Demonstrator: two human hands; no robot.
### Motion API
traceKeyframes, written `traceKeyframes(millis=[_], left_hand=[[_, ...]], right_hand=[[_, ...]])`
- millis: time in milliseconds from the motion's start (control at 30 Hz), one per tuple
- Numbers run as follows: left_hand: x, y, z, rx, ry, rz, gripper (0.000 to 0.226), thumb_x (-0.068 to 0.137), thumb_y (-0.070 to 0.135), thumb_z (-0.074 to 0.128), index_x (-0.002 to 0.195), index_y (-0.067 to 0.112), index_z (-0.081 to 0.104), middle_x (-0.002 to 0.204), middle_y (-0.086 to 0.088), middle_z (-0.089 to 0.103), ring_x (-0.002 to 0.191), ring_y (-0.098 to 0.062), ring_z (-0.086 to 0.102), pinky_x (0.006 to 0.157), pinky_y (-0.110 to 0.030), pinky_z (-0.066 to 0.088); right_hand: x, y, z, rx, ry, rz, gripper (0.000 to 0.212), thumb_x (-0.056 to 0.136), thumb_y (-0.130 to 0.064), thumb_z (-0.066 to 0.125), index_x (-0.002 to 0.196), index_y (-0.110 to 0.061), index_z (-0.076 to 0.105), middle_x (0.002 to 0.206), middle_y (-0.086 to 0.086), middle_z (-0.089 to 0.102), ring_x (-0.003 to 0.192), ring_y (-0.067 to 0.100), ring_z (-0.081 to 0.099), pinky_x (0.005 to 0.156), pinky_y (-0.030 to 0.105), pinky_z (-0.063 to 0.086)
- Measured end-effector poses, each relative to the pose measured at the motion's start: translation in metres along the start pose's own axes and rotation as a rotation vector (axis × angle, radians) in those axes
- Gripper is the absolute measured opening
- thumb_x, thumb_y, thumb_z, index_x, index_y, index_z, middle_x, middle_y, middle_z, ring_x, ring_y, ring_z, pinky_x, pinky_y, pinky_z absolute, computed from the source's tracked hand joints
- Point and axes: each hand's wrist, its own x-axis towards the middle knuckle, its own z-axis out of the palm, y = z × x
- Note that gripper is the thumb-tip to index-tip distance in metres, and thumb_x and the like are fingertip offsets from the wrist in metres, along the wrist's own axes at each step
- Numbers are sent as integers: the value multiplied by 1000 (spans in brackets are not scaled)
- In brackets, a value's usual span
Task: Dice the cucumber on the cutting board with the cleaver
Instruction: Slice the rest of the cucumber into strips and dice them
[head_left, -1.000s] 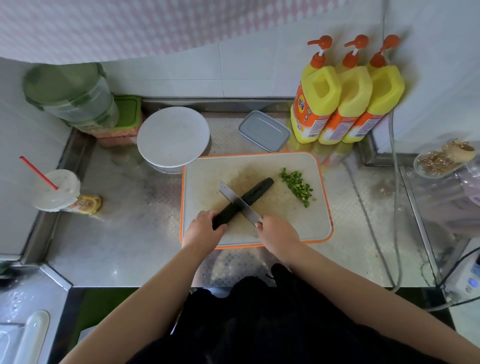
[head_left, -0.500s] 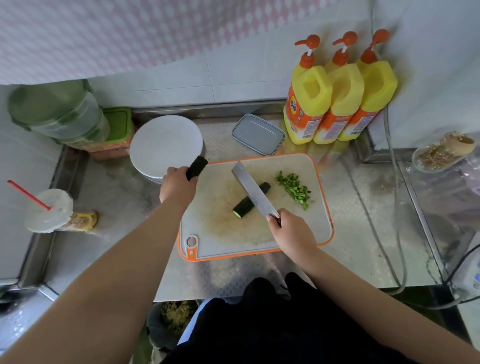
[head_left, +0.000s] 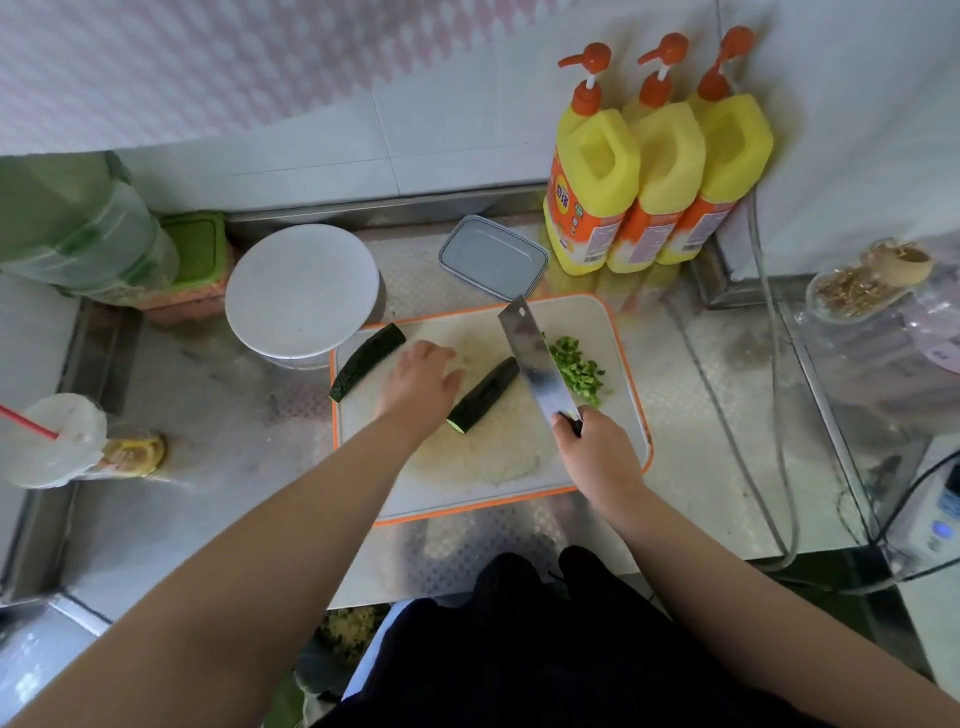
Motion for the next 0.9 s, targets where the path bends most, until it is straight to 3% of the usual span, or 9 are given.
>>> traceKeyframes(millis=[100,233,300,367,533,600,700,767,900], left_hand=[[1,25,17,109,-203,-27,49,94,51,49,129,17,50,123,-7,48,114,-30,50,88,-42,45],[-3,32,23,215,-233,-43,43,91,47,56,121,16,53,108,-6,50,93,-27,56,67,-37,47],[-8,31,23,157,-249,-113,40,90,47,56,115,16,55,100,-4,53,80,-23,57,59,-32,45],[-15,28,23,-46,-266,-244,40,90,45,60,114,14,55,96,-2,56,73,-17,56,53,-27,43],[-47,13,37,-822,-193,-610,56,86,27,73,129,11,41,112,-1,53,96,-24,60,69,-46,60],[-57,10,46,-904,-151,-640,53,85,26,73,128,10,44,112,-2,57,96,-24,62,71,-48,60],[-65,13,56,-1004,-110,-689,41,88,21,71,121,9,50,108,-5,63,90,-22,66,70,-39,60],[-68,14,60,-1048,-103,-696,36,89,16,69,119,4,53,101,-8,65,84,-21,67,68,-31,57],[-74,12,62,-1049,-69,-663,31,89,11,69,115,2,55,95,-7,65,80,-21,66,67,-28,55]], right_hand=[[3,4,-4,46,-9,32,32,97,-35,46,74,-14,41,61,-5,39,67,22,47,60,30,31],[0,16,-9,69,-14,59,38,97,-34,45,65,-20,33,61,-4,38,58,15,41,52,28,26],[-2,20,-9,70,-31,68,37,98,-35,44,65,-20,34,61,-4,39,58,16,41,52,29,28],[-3,22,-6,67,-63,71,35,98,-35,43,68,-17,38,62,-3,40,65,21,45,61,30,32],[-7,14,9,5,-195,36,39,99,-34,41,65,-16,40,64,0,46,74,26,53,65,31,36],[-11,6,16,-26,-226,-1,36,99,-33,41,73,-10,49,73,8,56,82,31,58,68,34,40],[-17,-5,27,-67,-260,-54,32,99,-31,41,92,-4,57,96,18,64,95,34,59,78,37,43],[-21,-8,33,-90,-298,-83,30,99,-30,40,89,-6,55,99,19,64,96,35,58,77,35,42],[-23,-9,34,-102,-315,-77,32,99,-30,40,93,-3,57,98,18,63,95,35,58,75,35,41]])
